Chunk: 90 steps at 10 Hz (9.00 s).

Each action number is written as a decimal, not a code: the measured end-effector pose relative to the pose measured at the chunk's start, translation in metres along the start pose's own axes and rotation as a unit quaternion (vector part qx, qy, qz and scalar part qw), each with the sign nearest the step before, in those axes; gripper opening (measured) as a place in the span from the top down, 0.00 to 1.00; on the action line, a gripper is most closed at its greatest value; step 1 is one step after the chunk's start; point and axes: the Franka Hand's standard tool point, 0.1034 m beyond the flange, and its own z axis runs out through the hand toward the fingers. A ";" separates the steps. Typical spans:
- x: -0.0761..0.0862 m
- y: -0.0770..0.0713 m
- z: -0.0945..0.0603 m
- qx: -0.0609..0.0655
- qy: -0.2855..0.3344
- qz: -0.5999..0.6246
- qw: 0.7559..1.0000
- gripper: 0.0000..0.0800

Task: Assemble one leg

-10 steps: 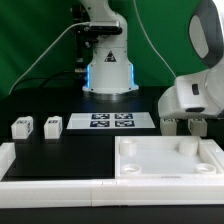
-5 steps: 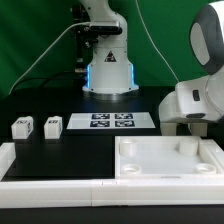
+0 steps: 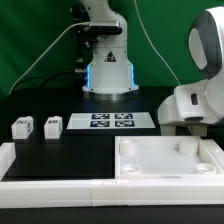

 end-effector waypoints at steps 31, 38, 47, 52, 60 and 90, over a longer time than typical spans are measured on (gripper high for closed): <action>-0.041 0.061 -0.119 0.039 0.460 -0.014 0.887 0.63; -0.004 0.087 -0.168 0.007 0.510 -0.075 0.857 0.63; 0.020 0.099 -0.205 -0.018 0.653 -0.079 0.753 0.63; 0.044 0.099 -0.233 -0.028 0.661 -0.092 0.744 0.63; 0.062 0.096 -0.241 -0.025 0.663 -0.092 0.743 0.63; 0.079 0.084 -0.227 -0.032 0.680 -0.101 0.726 0.19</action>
Offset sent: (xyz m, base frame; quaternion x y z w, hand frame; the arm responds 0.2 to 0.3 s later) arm 0.0031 -0.0026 0.0007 -0.0046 0.0045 0.0166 0.9998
